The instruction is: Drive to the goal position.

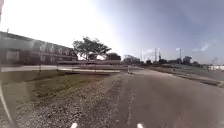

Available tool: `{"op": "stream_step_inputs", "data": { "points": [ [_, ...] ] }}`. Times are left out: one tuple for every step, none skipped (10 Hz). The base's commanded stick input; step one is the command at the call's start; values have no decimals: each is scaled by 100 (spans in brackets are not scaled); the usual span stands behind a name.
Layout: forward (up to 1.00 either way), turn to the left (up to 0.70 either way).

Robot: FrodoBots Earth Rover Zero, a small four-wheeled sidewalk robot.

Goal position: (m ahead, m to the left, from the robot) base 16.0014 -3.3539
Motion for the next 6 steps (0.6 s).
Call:
{"op": "stream_step_inputs", "data": {
  "points": [
    [0,-70],
    [0,-70],
    [0,-70],
    [0,-70],
    [0,-51],
    [0,-23]
  ]
}}
